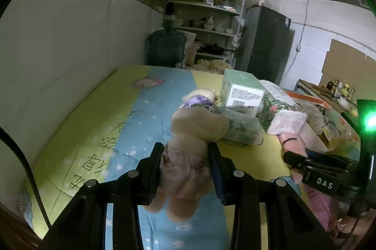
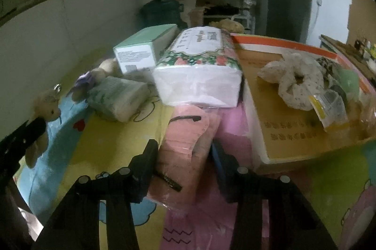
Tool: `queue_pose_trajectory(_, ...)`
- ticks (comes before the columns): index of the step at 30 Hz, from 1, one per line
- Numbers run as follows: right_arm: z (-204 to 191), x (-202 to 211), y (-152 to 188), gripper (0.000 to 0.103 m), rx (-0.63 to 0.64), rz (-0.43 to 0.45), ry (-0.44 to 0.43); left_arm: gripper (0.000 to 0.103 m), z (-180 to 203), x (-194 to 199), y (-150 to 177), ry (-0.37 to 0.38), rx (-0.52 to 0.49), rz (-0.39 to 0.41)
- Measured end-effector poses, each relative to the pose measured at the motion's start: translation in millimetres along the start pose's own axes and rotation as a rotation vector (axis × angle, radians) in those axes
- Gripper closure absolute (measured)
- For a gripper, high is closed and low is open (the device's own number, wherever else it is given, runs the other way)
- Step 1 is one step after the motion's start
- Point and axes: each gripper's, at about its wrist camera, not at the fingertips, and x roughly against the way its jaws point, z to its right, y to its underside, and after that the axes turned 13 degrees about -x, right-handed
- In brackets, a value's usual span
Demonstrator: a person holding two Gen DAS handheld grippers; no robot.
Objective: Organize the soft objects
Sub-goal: 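Lift the teddy bear with the left gripper while the right grasps the pink pack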
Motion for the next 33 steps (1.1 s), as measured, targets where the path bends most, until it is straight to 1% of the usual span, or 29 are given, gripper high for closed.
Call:
queue_pose_trajectory(9,-7.0,7.7,0.7,0.058,0.010,-0.003,-0.072,0.064,-9.9,0.7,3.3,-0.011,0.020,-0.006)
queue_pose_trajectory(15,-13.3,22.9,-0.7,0.058,0.022,0.024,-0.119,0.064,-5.9,7.6,-0.7,-0.013,0.027,0.013)
queue_pose_trajectory(25,-11.8,56.1,-11.6,0.058,0.036,0.111,-0.172,0.064,22.2,19.9,-23.2,0.012,0.009,0.069)
queue_pose_trajectory(33,5.4,72.5,-22.4,0.058,0.021,0.159,-0.184,0.064,49.5,23.4,-44.5,0.030,-0.004,0.103)
